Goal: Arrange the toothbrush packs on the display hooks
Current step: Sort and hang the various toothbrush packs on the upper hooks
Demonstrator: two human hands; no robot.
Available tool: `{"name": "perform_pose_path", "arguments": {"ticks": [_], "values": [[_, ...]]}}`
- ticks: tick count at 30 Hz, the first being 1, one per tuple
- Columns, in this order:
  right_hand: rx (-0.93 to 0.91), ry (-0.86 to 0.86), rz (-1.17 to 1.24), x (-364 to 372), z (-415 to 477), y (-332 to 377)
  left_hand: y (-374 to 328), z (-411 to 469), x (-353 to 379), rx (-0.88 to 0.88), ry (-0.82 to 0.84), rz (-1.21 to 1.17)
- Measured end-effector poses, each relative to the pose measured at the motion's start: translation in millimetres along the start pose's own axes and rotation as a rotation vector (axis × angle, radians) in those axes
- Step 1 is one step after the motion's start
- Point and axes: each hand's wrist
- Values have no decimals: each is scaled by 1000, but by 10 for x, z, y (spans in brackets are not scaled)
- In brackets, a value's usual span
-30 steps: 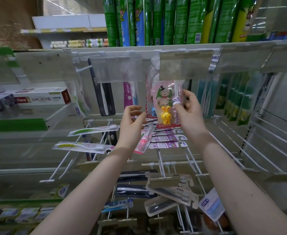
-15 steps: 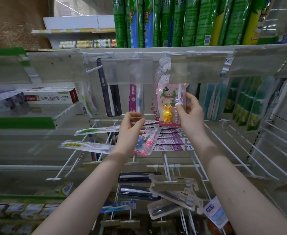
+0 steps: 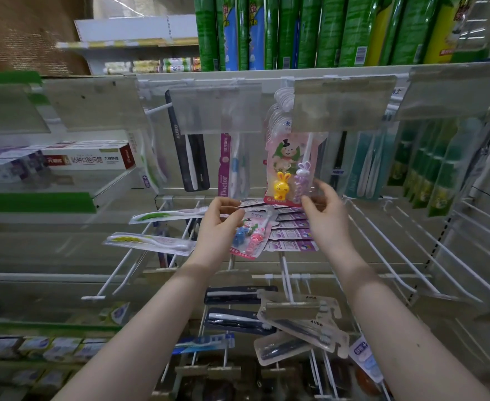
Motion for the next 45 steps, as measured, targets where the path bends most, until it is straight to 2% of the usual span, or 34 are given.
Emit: {"name": "perform_pose_path", "arguments": {"ticks": [5, 10, 17, 23, 30, 34, 40, 45], "values": [[89, 43, -39, 39, -118, -172, 87, -32, -39, -9, -11, 29], [98, 140, -89, 95, -223, -276, 169, -86, -64, -12, -22, 77], [-48, 263, -249, 164, -304, -262, 248, -140, -133, -43, -45, 169], [-201, 402, -460, 360, -289, -164, 304, -12, -251, -16, -38, 398], [-136, 554, -814, 601, -222, -145, 430, 329, -111, -41, 72, 803], [-119, 538, -835, 666, -219, -160, 462, 367, -64, -20, 119, 1015], [-53, 525, -664, 537, -262, -256, 507, 361, -78, -31, 146, 1003], [-23, 488, -683, 330, -276, -314, 538, 283, -79, -45, 159, 940]]}}
Point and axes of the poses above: each hand's wrist, its own z-axis towards the middle knuckle, its own x-axis out of the palm, y = z × x
